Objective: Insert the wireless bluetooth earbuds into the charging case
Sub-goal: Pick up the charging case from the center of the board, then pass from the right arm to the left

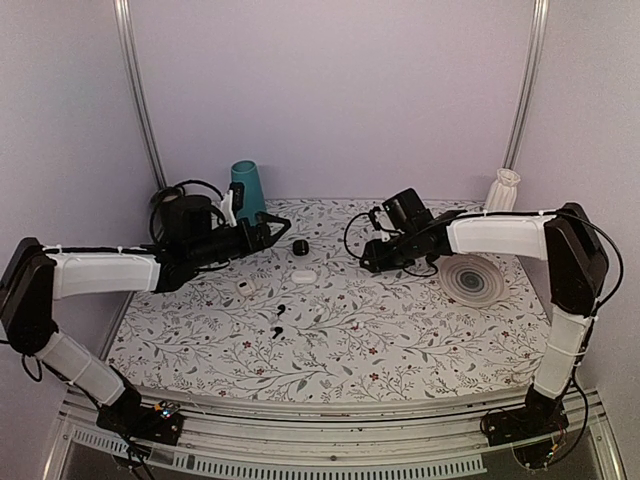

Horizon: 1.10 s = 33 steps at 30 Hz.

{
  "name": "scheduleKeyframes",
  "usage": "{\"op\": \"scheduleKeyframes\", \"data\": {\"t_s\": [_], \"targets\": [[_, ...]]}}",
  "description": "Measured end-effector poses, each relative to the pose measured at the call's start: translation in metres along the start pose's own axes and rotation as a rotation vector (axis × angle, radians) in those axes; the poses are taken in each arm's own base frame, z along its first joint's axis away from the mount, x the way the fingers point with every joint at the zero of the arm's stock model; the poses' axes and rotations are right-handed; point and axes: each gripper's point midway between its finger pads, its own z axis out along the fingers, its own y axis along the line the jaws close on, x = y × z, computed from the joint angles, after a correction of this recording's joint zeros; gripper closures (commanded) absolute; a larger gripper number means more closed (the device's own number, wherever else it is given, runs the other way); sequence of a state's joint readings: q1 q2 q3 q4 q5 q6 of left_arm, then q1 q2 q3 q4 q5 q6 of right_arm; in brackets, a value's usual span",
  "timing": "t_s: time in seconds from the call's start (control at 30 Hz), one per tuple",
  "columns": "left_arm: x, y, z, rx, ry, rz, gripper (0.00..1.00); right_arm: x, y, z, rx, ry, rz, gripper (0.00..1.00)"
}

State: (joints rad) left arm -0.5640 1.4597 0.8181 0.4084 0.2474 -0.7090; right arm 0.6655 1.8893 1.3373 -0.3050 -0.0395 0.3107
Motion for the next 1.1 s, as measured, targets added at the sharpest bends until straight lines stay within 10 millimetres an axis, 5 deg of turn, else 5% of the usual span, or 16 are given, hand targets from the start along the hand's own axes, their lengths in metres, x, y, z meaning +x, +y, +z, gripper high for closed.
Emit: {"op": "scheduleKeyframes", "data": {"t_s": [0.33, 0.77, 1.1], "targets": [[0.020, 0.008, 0.020, 0.048, 0.053, -0.073, 0.05, 0.007, 0.040, -0.027, -0.022, -0.004, -0.049, 0.88], [0.035, 0.005, 0.059, 0.145, 0.149, -0.176, 0.06, 0.004, 0.048, -0.042, 0.031, -0.025, -0.056, 0.89], [0.042, -0.002, 0.066, 0.190, 0.201, -0.203, 0.06, -0.028, 0.079, -0.062, -0.001, -0.106, -0.096, 0.89]]}}
